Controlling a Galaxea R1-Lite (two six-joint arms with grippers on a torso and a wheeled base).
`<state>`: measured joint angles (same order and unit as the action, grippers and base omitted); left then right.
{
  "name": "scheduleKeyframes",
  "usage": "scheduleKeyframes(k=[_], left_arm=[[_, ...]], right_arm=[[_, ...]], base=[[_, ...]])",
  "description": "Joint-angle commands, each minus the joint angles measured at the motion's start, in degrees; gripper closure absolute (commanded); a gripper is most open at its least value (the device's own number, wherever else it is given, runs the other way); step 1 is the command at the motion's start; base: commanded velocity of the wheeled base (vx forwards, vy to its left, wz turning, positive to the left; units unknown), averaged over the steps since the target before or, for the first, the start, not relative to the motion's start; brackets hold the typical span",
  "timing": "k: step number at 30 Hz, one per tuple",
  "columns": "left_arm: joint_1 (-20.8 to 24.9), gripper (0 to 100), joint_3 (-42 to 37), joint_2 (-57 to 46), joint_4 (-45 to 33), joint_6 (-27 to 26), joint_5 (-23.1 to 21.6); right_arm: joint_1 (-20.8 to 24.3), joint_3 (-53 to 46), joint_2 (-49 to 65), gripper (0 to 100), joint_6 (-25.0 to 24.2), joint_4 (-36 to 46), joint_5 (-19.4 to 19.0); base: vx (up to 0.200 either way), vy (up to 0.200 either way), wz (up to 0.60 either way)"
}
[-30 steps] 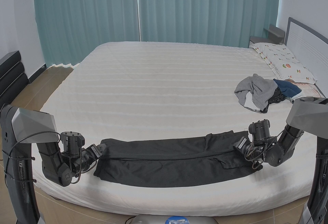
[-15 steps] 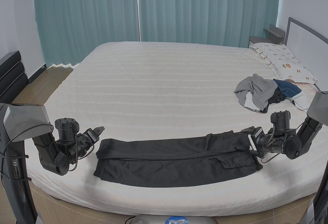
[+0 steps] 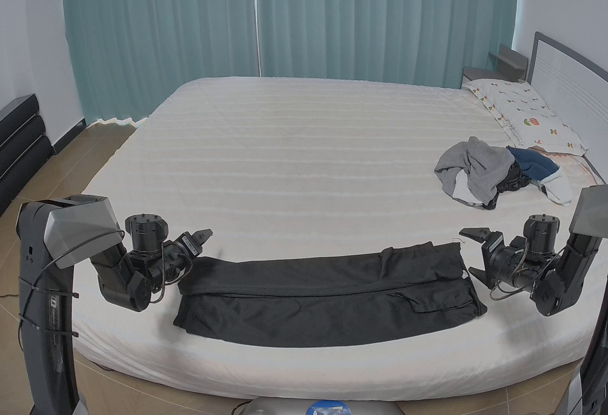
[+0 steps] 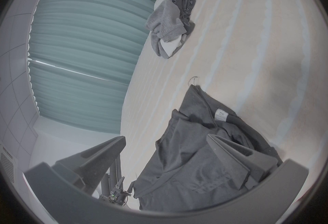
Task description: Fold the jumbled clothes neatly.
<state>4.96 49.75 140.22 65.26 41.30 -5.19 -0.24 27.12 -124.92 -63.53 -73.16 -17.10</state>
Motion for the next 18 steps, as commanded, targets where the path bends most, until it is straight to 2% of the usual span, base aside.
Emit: scheduleKeyframes(k=[1, 5, 6, 11, 18], left_arm=[[0.93, 0, 2.11, 4.19, -0.31, -0.26, 0.1], [1.19, 0, 1.75, 4.36, -0.31, -0.52, 0.18], [1.19, 100, 1.84, 4.45, -0.31, -0.78, 0.27], [1.19, 100, 2.11, 4.54, 0.22, -0.78, 1.59], [0.84, 100, 2.98, 4.8, 0.31, -0.26, 6.07]], right_arm=[[-0.11, -4.36, -4.28, 0, 0.16, -4.28, -0.56], [0.07, -4.54, -4.99, 0, 0.16, -4.98, -0.3], [0.07, -4.45, -4.99, 0, 0.16, -4.98, -0.3], [0.07, -4.54, -4.99, 0, 0.16, -5.07, -0.3], [0.07, -4.54, -4.99, 0, 0.16, -5.07, -0.3]], base=[[0.0, 0.0, 0.0], [0.0, 0.0, 0.0], [0.0, 0.0, 0.0], [0.0, 0.0, 0.0], [0.0, 0.0, 0.0]])
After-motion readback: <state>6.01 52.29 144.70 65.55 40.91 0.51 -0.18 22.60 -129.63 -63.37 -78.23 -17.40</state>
